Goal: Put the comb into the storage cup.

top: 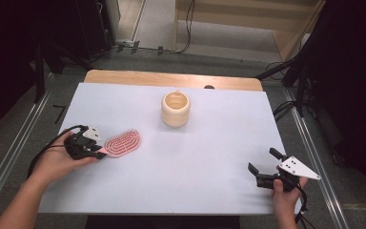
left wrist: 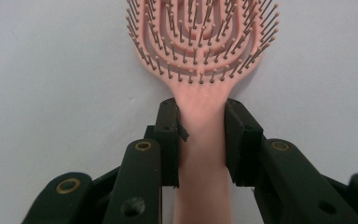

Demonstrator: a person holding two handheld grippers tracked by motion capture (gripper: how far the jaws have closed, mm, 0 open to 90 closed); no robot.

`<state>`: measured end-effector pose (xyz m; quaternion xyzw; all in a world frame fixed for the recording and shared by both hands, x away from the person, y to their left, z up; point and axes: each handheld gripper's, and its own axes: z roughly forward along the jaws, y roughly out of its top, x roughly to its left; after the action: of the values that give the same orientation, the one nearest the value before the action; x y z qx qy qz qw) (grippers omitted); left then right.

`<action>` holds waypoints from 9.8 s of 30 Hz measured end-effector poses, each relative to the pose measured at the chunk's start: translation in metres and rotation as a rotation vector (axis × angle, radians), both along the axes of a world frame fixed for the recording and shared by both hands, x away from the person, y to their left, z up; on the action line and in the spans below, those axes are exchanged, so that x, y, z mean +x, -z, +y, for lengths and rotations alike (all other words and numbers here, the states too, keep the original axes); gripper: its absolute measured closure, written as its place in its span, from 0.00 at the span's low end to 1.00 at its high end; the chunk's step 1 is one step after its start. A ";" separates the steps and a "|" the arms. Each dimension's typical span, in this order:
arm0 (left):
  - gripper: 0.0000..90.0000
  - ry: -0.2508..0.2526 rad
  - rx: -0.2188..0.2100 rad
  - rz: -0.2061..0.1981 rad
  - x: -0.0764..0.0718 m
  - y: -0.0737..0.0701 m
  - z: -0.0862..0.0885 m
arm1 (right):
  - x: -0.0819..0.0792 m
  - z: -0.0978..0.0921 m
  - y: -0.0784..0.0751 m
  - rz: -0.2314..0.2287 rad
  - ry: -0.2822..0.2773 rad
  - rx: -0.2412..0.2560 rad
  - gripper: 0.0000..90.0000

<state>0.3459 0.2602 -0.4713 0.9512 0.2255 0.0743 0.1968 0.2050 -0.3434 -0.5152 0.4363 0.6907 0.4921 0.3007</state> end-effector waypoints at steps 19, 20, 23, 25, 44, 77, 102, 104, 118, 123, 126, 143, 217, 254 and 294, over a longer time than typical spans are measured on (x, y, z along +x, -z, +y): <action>0.78 -0.049 -0.093 -0.029 -0.012 -0.003 0.012 | -0.001 -0.001 -0.001 -0.004 -0.003 -0.001 0.00; 0.79 -0.052 -0.100 -0.031 -0.013 -0.004 0.013 | -0.001 0.000 -0.001 -0.006 -0.002 0.000 0.00; 0.79 -0.059 -0.117 -0.050 -0.016 -0.004 0.016 | -0.001 -0.001 -0.001 -0.008 0.000 -0.001 0.00; 0.79 -0.066 -0.128 -0.054 -0.018 -0.004 0.017 | -0.001 -0.001 -0.001 -0.006 -0.002 -0.002 0.00; 0.79 -0.116 -0.283 -0.161 -0.036 -0.016 0.018 | -0.003 0.001 -0.005 -0.009 0.003 -0.008 0.00; 0.79 -0.134 -0.511 -0.319 -0.052 -0.032 -0.011 | 0.015 0.044 -0.050 -0.026 -0.113 0.059 0.00; 0.79 -0.136 -0.605 -0.379 -0.050 -0.037 -0.044 | 0.041 0.085 -0.075 -0.026 -0.197 0.092 0.00; 0.79 -0.134 -0.609 -0.379 -0.050 -0.037 -0.045 | 0.043 0.089 -0.077 -0.025 -0.203 0.095 0.00; 0.79 -0.124 -0.649 -0.379 -0.046 -0.035 -0.065 | 0.054 0.117 -0.093 -0.026 -0.248 0.122 0.00; 0.79 -0.118 -0.656 -0.377 -0.046 -0.033 -0.073 | 0.059 0.127 -0.097 -0.024 -0.264 0.142 0.00; 0.79 -0.111 -0.655 -0.377 -0.046 -0.032 -0.078 | 0.061 0.133 -0.100 -0.019 -0.272 0.147 0.00; 0.79 -0.110 -0.680 -0.388 -0.048 -0.029 -0.095 | 0.066 0.162 -0.110 -0.021 -0.317 0.203 0.00; 0.78 -0.011 -0.696 -0.335 -0.081 0.017 -0.167 | 0.066 0.203 -0.069 0.278 -0.161 0.528 0.66; 0.00 -0.191 -0.781 -0.321 -0.076 0.009 -0.084 | 0.057 0.197 -0.086 0.064 -0.263 0.348 0.66; 0.00 -0.316 -0.735 -0.409 -0.089 0.010 -0.001 | 0.074 0.185 -0.108 0.031 -0.298 0.304 0.67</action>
<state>0.2574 0.2590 -0.4809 0.7378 0.3358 0.2050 0.5485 0.2791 -0.1587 -0.4068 0.3772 0.6699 0.6230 0.1445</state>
